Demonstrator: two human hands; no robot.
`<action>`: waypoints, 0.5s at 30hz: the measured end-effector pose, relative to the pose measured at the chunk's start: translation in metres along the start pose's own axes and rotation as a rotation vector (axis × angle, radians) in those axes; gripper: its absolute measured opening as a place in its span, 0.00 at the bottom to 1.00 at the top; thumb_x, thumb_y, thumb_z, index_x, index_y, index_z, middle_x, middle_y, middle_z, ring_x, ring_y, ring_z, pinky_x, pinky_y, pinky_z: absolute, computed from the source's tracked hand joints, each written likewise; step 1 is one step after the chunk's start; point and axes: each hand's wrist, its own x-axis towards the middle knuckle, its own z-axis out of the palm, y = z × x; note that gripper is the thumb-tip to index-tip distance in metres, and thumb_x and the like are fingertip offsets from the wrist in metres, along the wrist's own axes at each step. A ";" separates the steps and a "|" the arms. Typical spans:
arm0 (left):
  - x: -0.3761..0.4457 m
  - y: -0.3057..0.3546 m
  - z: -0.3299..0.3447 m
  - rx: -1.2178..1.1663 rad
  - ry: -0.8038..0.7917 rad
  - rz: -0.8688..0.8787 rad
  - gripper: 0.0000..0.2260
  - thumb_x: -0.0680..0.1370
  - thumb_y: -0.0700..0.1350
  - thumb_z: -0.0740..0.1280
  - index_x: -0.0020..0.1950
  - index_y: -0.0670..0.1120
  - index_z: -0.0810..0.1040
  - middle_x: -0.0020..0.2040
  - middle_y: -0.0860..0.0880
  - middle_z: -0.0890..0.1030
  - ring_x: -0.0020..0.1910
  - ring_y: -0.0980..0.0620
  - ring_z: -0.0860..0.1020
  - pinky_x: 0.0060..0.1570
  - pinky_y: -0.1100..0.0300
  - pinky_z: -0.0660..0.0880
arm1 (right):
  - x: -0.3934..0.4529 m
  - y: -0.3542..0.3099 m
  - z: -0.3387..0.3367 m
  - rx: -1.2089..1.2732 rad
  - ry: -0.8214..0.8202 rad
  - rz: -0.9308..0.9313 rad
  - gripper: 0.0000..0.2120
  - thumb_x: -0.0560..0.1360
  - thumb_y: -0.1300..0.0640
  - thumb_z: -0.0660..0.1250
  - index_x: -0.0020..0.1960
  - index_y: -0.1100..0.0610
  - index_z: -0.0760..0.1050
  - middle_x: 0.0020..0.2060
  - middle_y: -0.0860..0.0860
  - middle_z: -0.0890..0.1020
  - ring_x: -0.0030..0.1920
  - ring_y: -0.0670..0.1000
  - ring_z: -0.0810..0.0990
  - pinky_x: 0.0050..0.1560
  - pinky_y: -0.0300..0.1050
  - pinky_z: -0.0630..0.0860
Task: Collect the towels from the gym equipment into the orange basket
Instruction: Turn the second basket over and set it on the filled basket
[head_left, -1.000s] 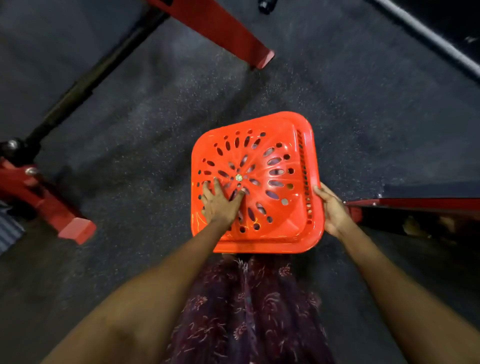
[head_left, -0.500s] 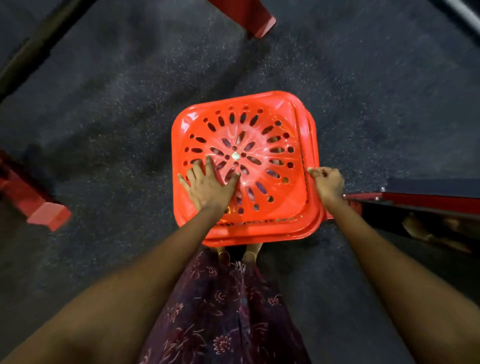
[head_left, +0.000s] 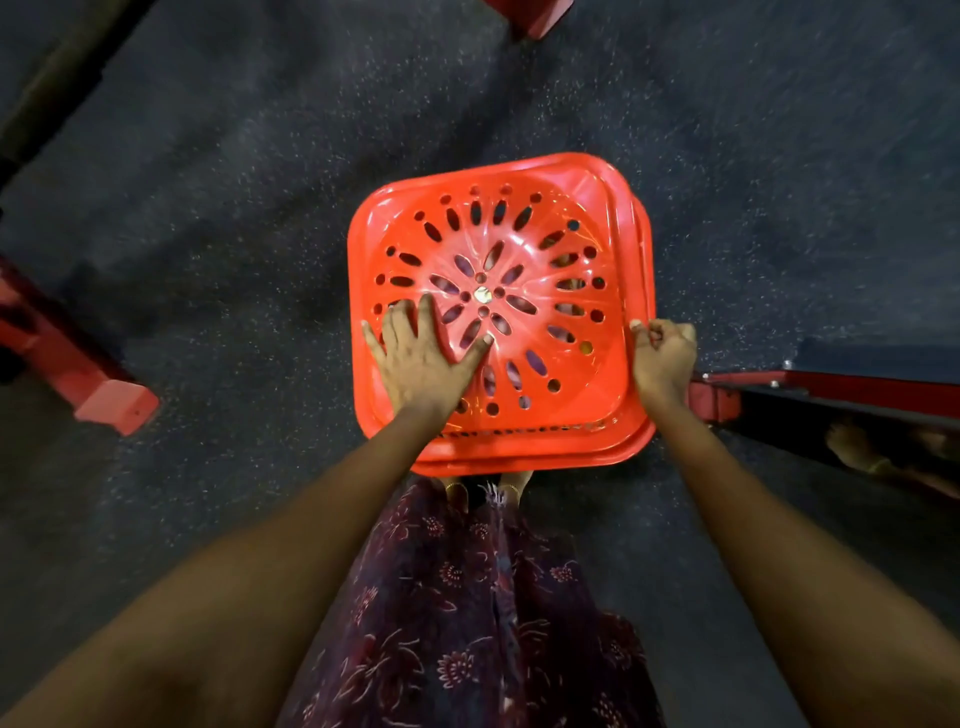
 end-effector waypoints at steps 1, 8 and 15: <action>0.000 0.000 -0.002 0.003 -0.008 0.003 0.48 0.65 0.76 0.42 0.77 0.48 0.55 0.72 0.42 0.62 0.75 0.44 0.55 0.73 0.45 0.37 | 0.000 0.000 0.001 0.012 0.005 0.015 0.16 0.78 0.53 0.63 0.58 0.65 0.76 0.60 0.60 0.72 0.59 0.59 0.75 0.64 0.49 0.70; -0.004 0.005 -0.010 -0.006 -0.069 -0.026 0.43 0.69 0.73 0.58 0.77 0.51 0.54 0.73 0.42 0.60 0.76 0.43 0.52 0.70 0.34 0.38 | -0.002 0.002 0.001 -0.019 -0.001 0.067 0.16 0.78 0.53 0.63 0.59 0.65 0.76 0.60 0.60 0.72 0.61 0.58 0.73 0.64 0.47 0.68; -0.035 0.016 0.008 -0.010 -0.173 0.039 0.44 0.69 0.71 0.62 0.78 0.55 0.48 0.76 0.42 0.54 0.77 0.44 0.45 0.69 0.31 0.39 | -0.005 0.034 -0.010 -0.014 -0.032 0.155 0.10 0.75 0.60 0.65 0.55 0.63 0.76 0.54 0.62 0.79 0.57 0.60 0.77 0.61 0.49 0.70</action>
